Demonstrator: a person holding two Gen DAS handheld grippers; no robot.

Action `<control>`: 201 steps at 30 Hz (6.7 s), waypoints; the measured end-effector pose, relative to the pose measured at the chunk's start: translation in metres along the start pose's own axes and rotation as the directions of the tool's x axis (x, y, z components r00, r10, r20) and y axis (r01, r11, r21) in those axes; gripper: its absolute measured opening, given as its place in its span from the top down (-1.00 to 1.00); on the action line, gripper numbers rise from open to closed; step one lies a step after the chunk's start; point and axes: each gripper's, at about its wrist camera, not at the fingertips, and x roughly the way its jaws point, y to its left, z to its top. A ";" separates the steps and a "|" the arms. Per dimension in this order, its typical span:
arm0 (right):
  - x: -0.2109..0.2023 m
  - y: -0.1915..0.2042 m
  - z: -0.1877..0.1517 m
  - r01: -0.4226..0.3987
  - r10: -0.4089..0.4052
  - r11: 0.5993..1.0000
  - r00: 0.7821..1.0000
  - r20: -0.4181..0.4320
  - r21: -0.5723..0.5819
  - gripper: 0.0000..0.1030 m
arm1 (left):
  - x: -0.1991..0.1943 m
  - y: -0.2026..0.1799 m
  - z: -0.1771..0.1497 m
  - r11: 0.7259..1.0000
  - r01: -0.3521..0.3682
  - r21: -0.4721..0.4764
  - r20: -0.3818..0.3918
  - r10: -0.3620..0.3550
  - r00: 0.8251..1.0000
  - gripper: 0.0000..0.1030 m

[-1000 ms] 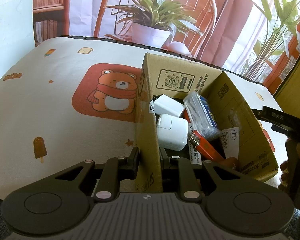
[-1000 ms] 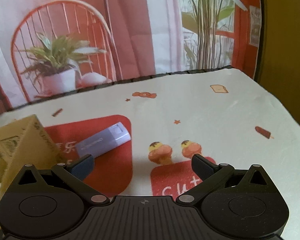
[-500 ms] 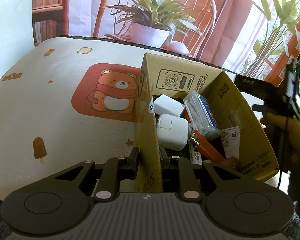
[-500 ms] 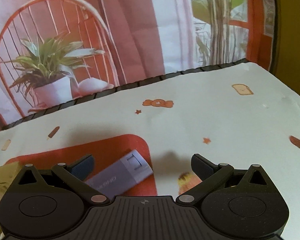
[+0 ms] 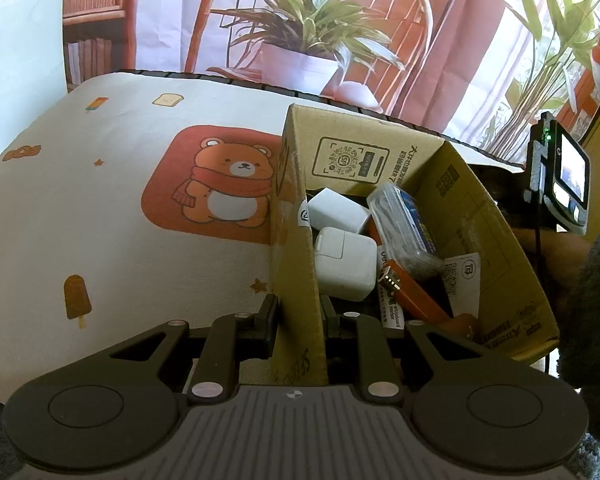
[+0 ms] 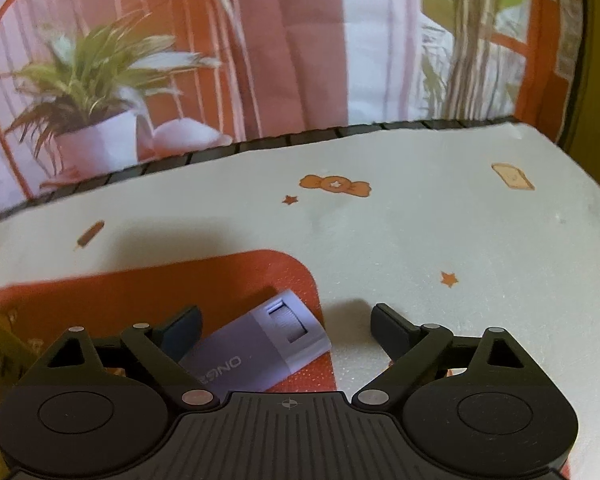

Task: Organize rigid objects

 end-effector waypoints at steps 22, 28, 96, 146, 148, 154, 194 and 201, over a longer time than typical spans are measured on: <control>-0.027 0.012 -0.024 -0.050 0.049 0.977 0.999 -0.012 -0.206 0.17 | 0.000 0.000 0.000 1.000 0.000 0.000 0.000 0.000 1.000 0.58; -0.027 0.014 -0.026 -0.048 0.048 0.974 0.999 -0.003 -0.223 0.17 | 0.000 0.000 0.000 1.000 0.000 0.001 0.000 0.000 1.000 0.58; -0.159 0.109 -0.052 -0.430 0.444 0.851 0.896 -0.025 -0.301 0.29 | -0.001 0.000 0.001 1.000 0.002 -0.004 0.000 -0.002 1.000 0.58; -0.270 0.075 -0.056 -0.237 0.289 0.915 0.950 0.120 -0.326 -0.99 | -0.110 -0.032 -0.001 0.995 -0.023 0.094 0.235 0.000 0.972 -1.00; -0.280 0.068 -0.058 -0.226 0.275 0.924 0.953 0.126 -0.309 -0.99 | -0.117 -0.037 -0.002 0.993 -0.039 0.115 0.246 0.010 0.969 -1.00; -0.308 0.048 -0.065 -0.175 0.224 0.939 0.964 0.140 -0.297 -0.99 | -0.141 -0.040 -0.006 0.987 -0.054 0.154 0.264 0.011 0.964 -1.00; -0.369 -0.015 -0.132 -0.083 0.117 0.983 0.970 0.213 -0.162 -0.99 | -0.205 -0.039 -0.048 0.978 -0.157 0.140 0.307 0.108 0.945 -1.00; -0.370 -0.013 -0.133 -0.084 0.122 0.981 0.967 0.222 -0.173 -0.99 | -0.203 -0.041 -0.049 0.976 -0.166 0.142 0.303 0.117 0.946 -1.00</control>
